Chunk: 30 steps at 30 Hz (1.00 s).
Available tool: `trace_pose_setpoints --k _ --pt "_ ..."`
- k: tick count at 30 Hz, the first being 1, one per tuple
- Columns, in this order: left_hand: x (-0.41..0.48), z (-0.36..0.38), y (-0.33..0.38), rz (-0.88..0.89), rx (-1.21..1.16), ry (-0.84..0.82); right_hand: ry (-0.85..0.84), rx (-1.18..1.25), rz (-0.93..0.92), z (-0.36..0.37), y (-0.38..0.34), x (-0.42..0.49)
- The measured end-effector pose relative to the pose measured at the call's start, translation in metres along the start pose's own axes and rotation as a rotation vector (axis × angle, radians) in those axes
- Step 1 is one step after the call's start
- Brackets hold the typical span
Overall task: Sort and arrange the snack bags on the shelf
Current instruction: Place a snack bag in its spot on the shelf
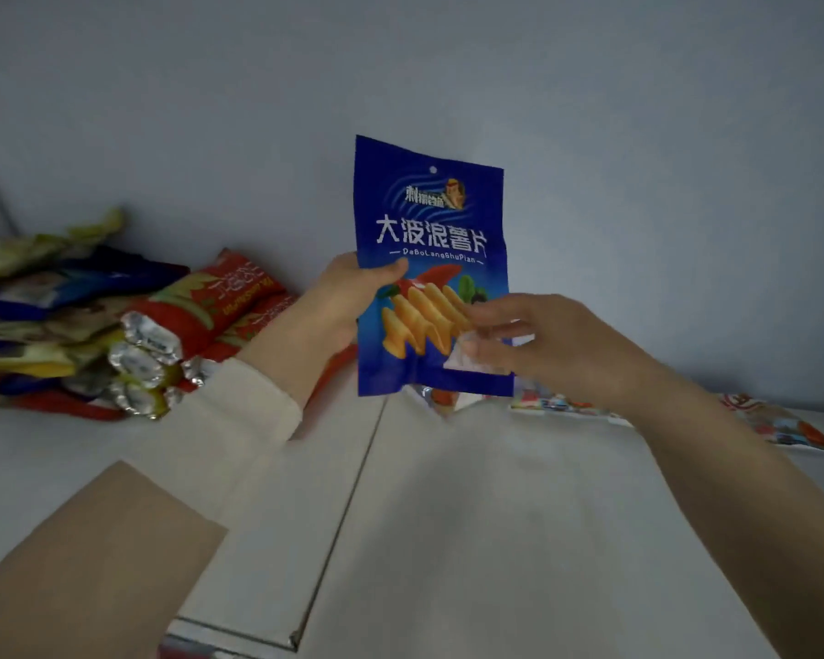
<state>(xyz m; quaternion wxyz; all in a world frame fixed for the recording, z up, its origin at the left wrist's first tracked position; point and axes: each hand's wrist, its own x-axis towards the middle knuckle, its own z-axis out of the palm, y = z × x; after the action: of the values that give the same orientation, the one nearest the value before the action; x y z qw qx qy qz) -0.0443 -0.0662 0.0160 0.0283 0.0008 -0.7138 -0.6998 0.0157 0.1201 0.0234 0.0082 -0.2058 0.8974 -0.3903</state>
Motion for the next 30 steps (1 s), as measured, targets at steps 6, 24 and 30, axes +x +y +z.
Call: trace_pose_setpoints --k 6,24,30 --pt "0.024 -0.125 0.023 -0.01 0.086 0.208 -0.01 -0.237 -0.043 0.041 -0.04 0.065" --pt "0.133 -0.305 -0.004 -0.049 0.966 0.157 0.057 -0.527 0.133 0.158 -0.127 0.225" --pt "0.142 -0.304 -0.006 -0.025 1.232 0.02 0.009 -0.678 0.181 0.164 -0.121 0.229"
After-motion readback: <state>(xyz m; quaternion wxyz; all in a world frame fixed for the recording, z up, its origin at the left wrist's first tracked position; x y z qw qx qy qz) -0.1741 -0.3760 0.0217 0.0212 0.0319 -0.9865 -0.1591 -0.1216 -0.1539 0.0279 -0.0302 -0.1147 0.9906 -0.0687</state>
